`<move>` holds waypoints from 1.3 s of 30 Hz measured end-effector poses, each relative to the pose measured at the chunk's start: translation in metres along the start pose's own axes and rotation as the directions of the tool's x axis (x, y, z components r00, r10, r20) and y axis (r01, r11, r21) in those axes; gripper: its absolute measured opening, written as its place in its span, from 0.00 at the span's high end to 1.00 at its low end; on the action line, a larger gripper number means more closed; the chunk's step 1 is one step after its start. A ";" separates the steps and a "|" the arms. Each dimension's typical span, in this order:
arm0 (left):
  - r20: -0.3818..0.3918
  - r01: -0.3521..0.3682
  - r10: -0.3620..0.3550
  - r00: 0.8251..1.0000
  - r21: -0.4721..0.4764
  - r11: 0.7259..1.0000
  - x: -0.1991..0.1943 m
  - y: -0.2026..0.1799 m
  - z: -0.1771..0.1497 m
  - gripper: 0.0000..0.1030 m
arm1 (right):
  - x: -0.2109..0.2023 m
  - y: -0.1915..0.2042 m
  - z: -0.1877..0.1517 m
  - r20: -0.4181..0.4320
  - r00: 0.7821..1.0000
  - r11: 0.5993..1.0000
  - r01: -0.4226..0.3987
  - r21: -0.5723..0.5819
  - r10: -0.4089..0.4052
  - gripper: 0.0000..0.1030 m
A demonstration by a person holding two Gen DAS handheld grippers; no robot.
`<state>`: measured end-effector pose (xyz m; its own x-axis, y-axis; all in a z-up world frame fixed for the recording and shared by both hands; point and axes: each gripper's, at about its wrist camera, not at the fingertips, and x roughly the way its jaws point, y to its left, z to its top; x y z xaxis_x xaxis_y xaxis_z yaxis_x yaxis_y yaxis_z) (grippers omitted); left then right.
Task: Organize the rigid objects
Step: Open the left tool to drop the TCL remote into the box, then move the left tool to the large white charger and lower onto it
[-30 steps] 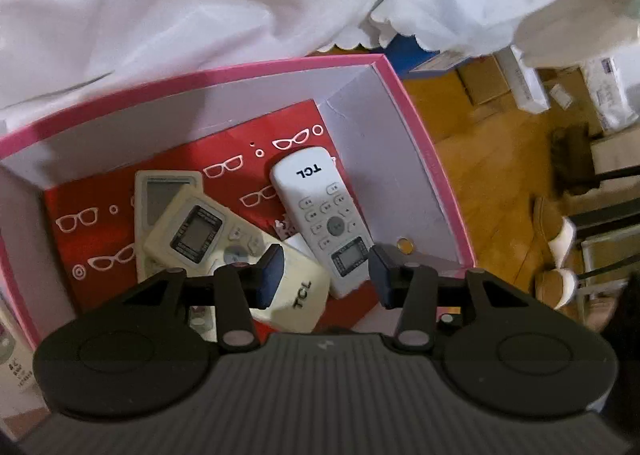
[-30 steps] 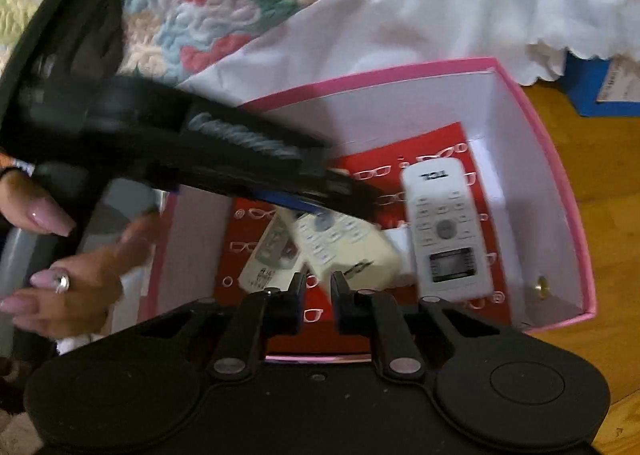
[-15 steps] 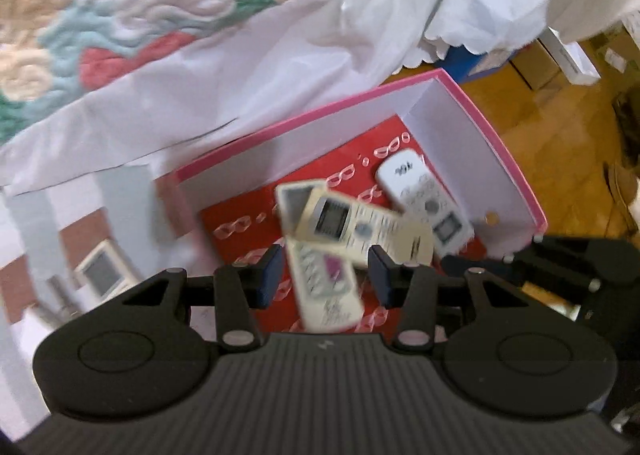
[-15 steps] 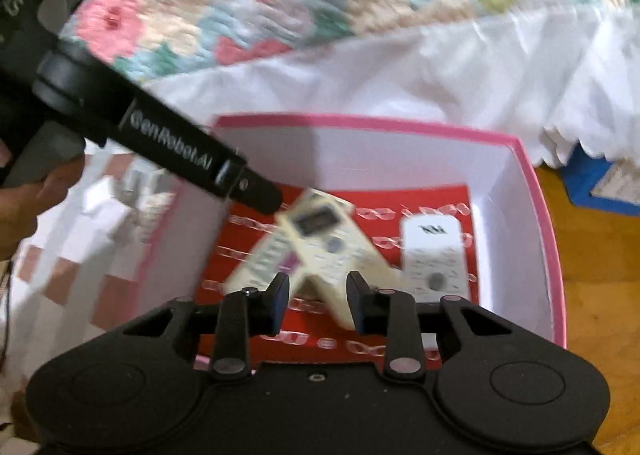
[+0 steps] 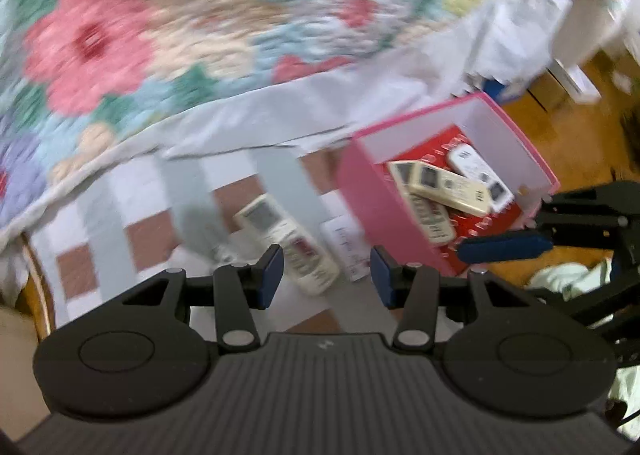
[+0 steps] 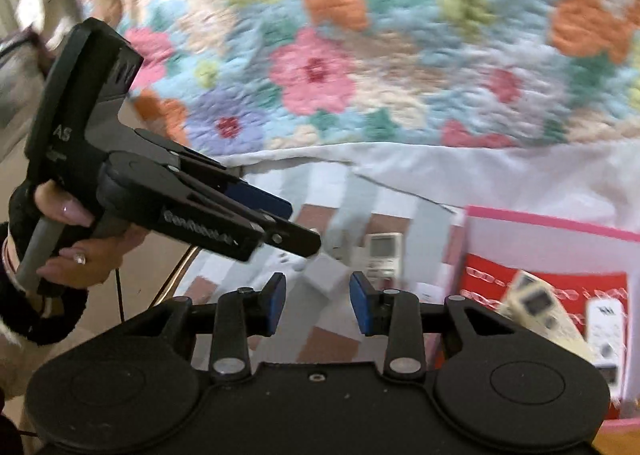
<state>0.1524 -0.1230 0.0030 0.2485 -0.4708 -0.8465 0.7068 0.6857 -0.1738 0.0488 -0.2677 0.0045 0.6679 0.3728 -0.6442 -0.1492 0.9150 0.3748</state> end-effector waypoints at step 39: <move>-0.012 0.126 -0.146 0.989 -0.435 0.891 0.138 0.115 -0.103 0.66 | 0.207 0.019 -0.060 -0.026 0.975 0.972 0.217 -0.089 -0.221 0.41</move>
<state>0.1996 -0.0519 -0.1852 0.1345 -0.5593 -0.8180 0.3731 0.7933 -0.4811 0.1402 -0.1641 -0.1621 0.6654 0.1656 -0.7279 -0.0645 0.9842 0.1650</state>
